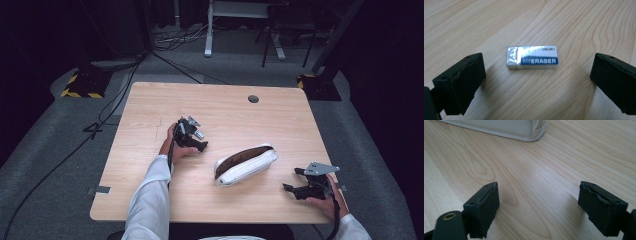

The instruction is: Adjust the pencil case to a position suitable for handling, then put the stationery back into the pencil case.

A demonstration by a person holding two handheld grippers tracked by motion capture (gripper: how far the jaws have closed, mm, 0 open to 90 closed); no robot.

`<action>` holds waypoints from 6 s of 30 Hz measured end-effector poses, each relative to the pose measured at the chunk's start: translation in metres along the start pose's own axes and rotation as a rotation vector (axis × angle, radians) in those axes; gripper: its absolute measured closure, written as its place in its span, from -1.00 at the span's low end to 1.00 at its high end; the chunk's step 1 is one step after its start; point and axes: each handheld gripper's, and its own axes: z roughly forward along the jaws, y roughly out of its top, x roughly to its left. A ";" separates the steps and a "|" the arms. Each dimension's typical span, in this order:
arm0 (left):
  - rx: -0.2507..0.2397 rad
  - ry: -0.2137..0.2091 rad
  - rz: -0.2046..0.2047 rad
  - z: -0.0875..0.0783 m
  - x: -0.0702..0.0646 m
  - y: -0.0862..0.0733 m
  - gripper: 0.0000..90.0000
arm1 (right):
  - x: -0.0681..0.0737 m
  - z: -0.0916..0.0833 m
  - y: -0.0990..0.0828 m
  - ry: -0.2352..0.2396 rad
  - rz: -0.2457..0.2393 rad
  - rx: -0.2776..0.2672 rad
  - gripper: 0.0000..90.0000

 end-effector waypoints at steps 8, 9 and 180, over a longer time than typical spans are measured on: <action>-0.048 -0.006 -0.011 -0.001 0.002 0.000 -0.62 | 0.000 0.000 0.000 0.001 0.000 -0.001 -0.61; -0.048 -0.003 -0.010 -0.001 0.002 0.000 -0.62 | 0.000 0.000 0.000 0.001 0.000 -0.002 -0.61; -0.298 -0.092 0.423 -0.082 -0.158 0.034 0.06 | 0.000 -0.001 0.000 0.001 -0.004 0.000 -0.61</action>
